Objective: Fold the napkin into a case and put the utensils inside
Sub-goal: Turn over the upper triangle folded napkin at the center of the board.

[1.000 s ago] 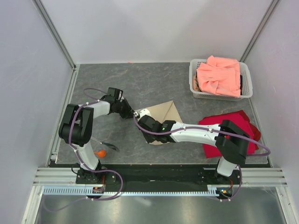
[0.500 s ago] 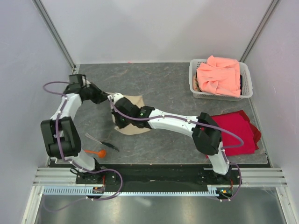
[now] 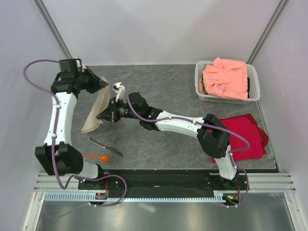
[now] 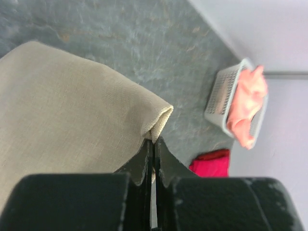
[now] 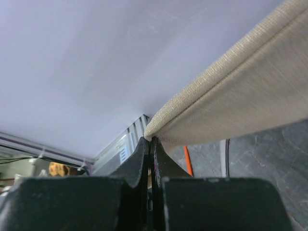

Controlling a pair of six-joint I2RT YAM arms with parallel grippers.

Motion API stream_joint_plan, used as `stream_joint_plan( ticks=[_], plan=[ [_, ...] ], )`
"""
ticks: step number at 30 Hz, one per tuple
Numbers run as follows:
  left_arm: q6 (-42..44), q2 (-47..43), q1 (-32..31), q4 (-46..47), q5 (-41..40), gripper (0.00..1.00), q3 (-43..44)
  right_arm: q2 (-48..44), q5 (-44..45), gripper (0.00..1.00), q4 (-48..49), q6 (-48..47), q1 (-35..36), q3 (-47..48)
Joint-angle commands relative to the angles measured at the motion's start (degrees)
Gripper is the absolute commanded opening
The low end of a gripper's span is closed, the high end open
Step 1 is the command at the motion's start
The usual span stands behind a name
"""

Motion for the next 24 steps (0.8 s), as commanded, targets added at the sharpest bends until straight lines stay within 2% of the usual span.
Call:
stream_joint_plan(
  ticks=[1,2,3,11,16,20,22,23,24],
  plan=[
    [1.7,8.4,-9.2,11.3,-7.3,0.02,1.6,0.2,-19.0,0.00,15.0,13.8,-0.2,-12.9],
    [1.7,11.1,-11.9,13.4,-7.6,0.02,1.2,0.0,-19.5,0.00,21.1,15.8,-1.0,-18.7],
    [1.7,12.8,-13.0,14.4,-7.7,0.02,0.5,-0.5,-19.4,0.00,22.8,15.9,-2.5,-21.5],
    [1.5,20.8,-23.7,21.2,-12.4,0.02,-0.3,-7.3,-18.0,0.00,24.7,11.7,-7.2,-46.6],
    [1.0,24.0,-28.4,22.6,-15.0,0.02,-0.5,-10.6,-15.7,0.00,26.5,11.7,-8.3,-53.9],
    [0.5,26.2,-32.0,22.7,-17.1,0.02,-0.4,-11.7,-12.9,0.00,23.4,11.8,-8.9,-57.0],
    [0.8,27.4,-33.0,22.7,-16.6,0.04,0.7,-13.4,-10.6,0.06,20.0,12.2,-9.8,-58.1],
    [1.1,27.7,-33.8,22.7,-16.1,0.14,1.1,-14.2,-9.3,0.10,18.2,12.2,-10.0,-59.4],
    [1.2,27.7,-34.2,22.7,-15.7,0.21,1.6,-16.2,-7.6,0.20,16.2,11.8,-10.6,-59.9]
  ],
)
